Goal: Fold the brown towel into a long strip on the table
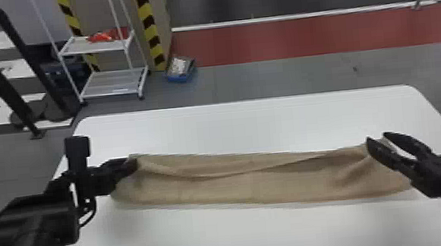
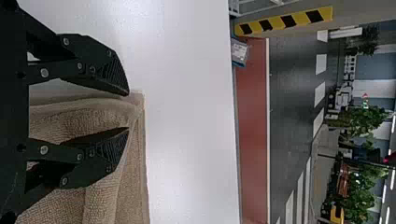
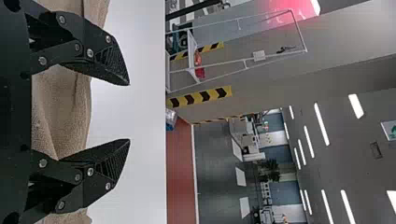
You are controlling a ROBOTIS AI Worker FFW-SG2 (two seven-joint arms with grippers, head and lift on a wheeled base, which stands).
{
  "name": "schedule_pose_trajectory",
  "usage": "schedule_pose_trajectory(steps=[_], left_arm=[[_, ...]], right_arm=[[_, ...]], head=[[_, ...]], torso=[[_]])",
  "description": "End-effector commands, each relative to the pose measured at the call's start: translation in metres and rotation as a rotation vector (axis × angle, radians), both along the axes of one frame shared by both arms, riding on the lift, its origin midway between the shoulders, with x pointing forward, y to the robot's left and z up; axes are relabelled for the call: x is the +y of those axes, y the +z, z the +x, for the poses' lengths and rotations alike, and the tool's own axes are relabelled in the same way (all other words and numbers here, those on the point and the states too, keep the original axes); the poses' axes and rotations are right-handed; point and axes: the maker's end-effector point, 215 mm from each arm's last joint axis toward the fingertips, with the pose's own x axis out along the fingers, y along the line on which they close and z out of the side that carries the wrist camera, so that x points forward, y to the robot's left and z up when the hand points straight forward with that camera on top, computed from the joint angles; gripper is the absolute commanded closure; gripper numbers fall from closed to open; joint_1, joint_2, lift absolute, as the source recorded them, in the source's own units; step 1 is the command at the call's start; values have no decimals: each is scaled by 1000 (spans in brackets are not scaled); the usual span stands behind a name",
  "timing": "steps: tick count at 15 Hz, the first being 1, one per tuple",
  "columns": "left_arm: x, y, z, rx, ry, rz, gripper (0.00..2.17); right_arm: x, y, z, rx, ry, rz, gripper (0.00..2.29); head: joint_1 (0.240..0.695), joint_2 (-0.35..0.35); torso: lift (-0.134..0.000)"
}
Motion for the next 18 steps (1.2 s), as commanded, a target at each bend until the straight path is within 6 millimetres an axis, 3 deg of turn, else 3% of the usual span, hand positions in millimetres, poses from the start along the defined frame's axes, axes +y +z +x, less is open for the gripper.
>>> schedule_pose_trajectory(steps=[1, 3, 4, 7, 9, 12, 18], left_arm=[[-4, 0, 1, 0, -1, -7, 988], [-3, -4, -1, 16, 3, -9, 1396], [-2, -5, -4, 22, 10, -18, 1440], [2, -1, -13, 6, 22, -37, 1440], [11, 2, -19, -2, 38, -34, 1440], [16, 2, -29, -14, 52, -48, 1440], [17, -6, -40, -3, 55, -48, 1440]], right_arm=[[-6, 0, 1, 2, -7, -2, 539], [-9, -2, 1, 6, -12, 2, 539], [-11, -4, 1, 11, -15, 1, 539], [-31, -11, 11, -10, -63, -70, 539], [-50, -38, 19, 45, -103, -119, 539], [-73, -61, 22, 65, -219, -189, 542], [-65, -88, 29, 157, -225, -189, 556]], head=[[695, 60], [695, 53], [695, 51], [695, 46], [695, 37], [695, 12], [695, 12]], torso=[[-57], [-57], [-57], [-57], [-57], [-57], [-57]])
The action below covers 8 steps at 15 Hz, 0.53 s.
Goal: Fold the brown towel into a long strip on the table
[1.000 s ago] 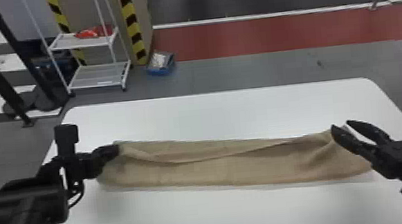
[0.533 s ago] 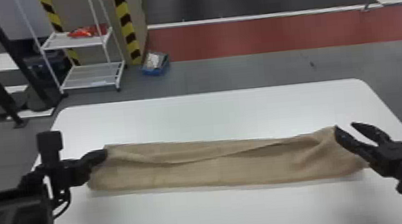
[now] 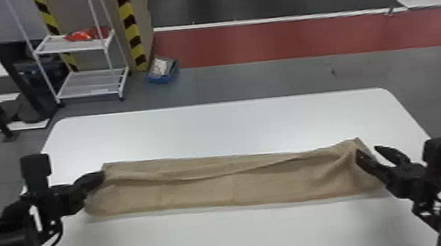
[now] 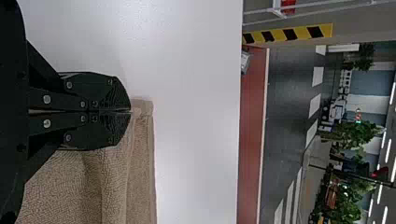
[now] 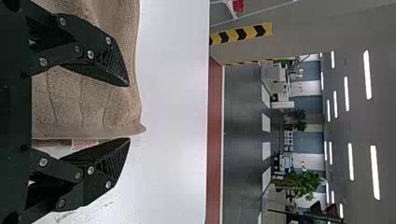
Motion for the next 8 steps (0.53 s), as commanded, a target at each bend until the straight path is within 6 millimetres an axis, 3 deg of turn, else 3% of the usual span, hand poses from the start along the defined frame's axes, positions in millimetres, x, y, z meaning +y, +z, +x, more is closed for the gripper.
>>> schedule_pose_trajectory(steps=[1, 2, 6, 8], left_arm=[[-1, -1, -3, -1, -4, 3, 1440], [-1, -1, -4, 1, -4, 2, 1440], [-2, -6, -8, 13, -6, -3, 1440], [-4, -8, -10, 16, -7, -6, 1440]], right_arm=[[1, -13, -1, 52, -6, 14, 569], [1, -21, -2, 85, -9, 13, 680], [0, -25, -2, 101, -15, 7, 684], [-1, -23, -3, 97, -14, 13, 1133]], head=[[695, 13], [695, 13], [695, 11], [695, 11]], torso=[[-57], [-57], [-57], [-57]])
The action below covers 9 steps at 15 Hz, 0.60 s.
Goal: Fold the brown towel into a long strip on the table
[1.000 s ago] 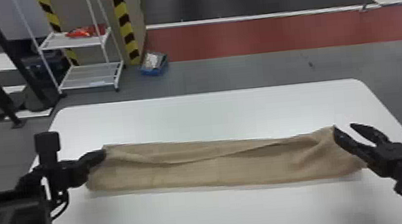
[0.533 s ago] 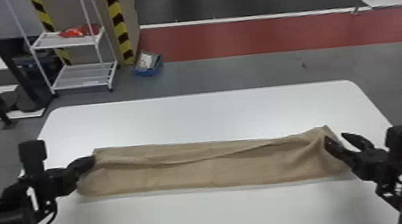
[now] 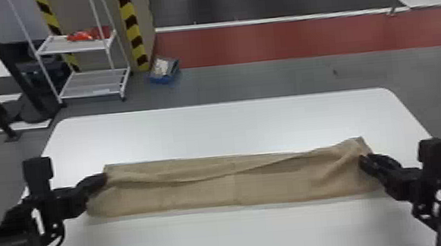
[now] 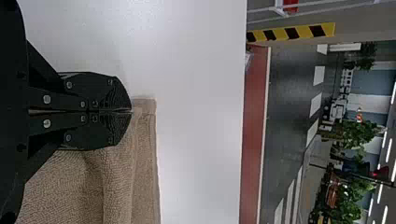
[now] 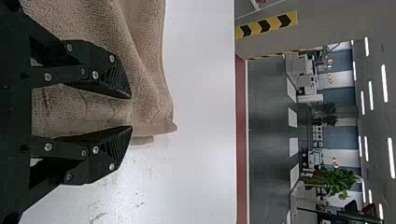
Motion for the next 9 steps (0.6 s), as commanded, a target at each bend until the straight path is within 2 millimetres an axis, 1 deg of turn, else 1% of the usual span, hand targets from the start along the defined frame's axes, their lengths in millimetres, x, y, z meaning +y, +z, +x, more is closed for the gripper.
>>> schedule_pose_trajectory(steps=[1, 2, 3, 4, 5, 6, 7, 8, 9], left_arm=[[-1, -2, -1, 4, 1, -3, 1440], [-1, -1, -1, 4, 1, -3, 1440], [-1, -3, -3, 16, 3, -7, 1440], [-2, -1, -3, 19, 3, -8, 1440], [-1, -2, -6, 22, 4, -7, 1440], [-2, 1, -6, 19, 3, -7, 1440], [0, 2, -7, 24, 9, -12, 1440], [5, 2, -12, 38, 24, -22, 1440], [8, 6, -16, 48, 35, -29, 1440]], right_arm=[[-1, 4, -2, -13, 4, 6, 1264], [-1, 8, -1, -22, 7, 5, 1393], [0, 6, -2, -9, 14, 15, 1524], [-1, 6, -4, -8, 13, 23, 1571], [-3, 12, -4, -25, 12, 28, 1592], [-5, 12, -6, -24, 7, 46, 1659], [-11, 15, -7, -33, 0, 47, 1659], [-17, 22, -8, -45, -8, 44, 1659], [-20, 37, -5, -79, -17, 58, 1659]], head=[[695, 10], [695, 10], [695, 10], [695, 10], [695, 10], [695, 10], [695, 8], [695, 7], [695, 5]], torso=[[-57], [-57], [-57], [-57], [-57], [-57], [-57], [-57], [-57]])
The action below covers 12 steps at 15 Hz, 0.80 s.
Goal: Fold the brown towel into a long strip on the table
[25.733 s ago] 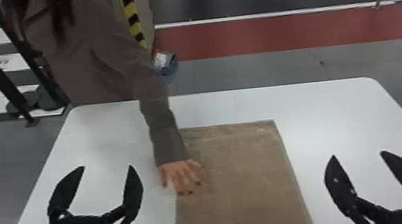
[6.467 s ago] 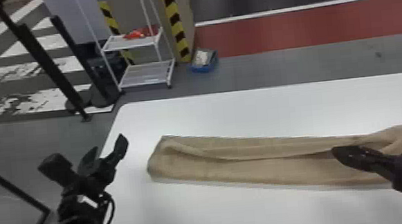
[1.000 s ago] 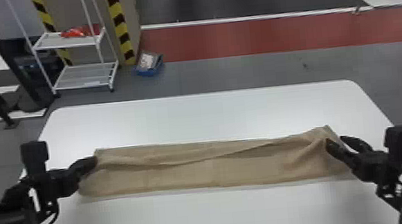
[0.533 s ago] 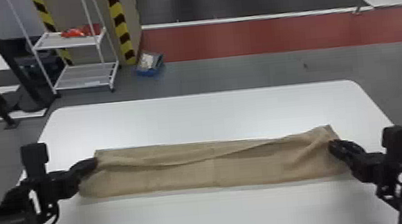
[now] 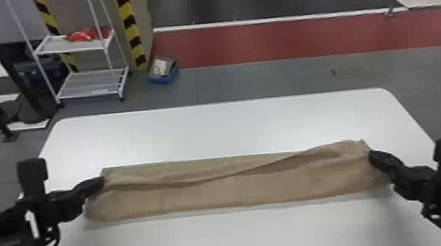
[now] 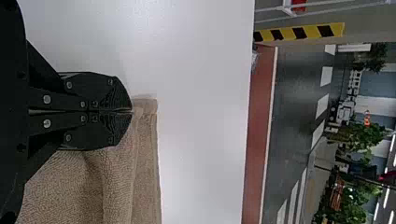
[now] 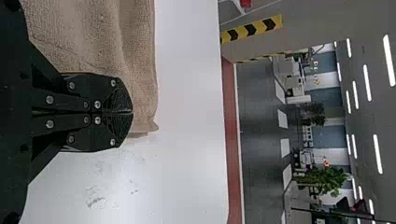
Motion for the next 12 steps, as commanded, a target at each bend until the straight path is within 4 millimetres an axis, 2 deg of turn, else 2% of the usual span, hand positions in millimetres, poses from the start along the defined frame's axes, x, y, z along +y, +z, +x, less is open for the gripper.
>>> schedule_pose_trajectory(steps=[1, 3, 6, 8, 12], left_arm=[[12, 12, -8, 13, 30, -7, 1440], [19, 23, -15, 8, 47, 10, 1440], [27, 25, -28, 11, 72, -1, 1440], [21, 20, -28, 11, 68, 2, 1440], [-1, 19, -23, -7, 50, -15, 1440]], right_arm=[[-12, 29, 5, -56, -26, 22, 1659], [-27, 41, 0, -83, -41, 14, 1659], [-41, 30, -17, -58, -49, -4, 1659], [-34, 20, -24, -38, -32, -8, 1659], [-26, 22, -24, -59, -16, -14, 1659]], head=[[695, 0], [695, -2], [695, -7], [695, -12], [695, -22]], torso=[[-57], [-57], [-57], [-57], [-57]])
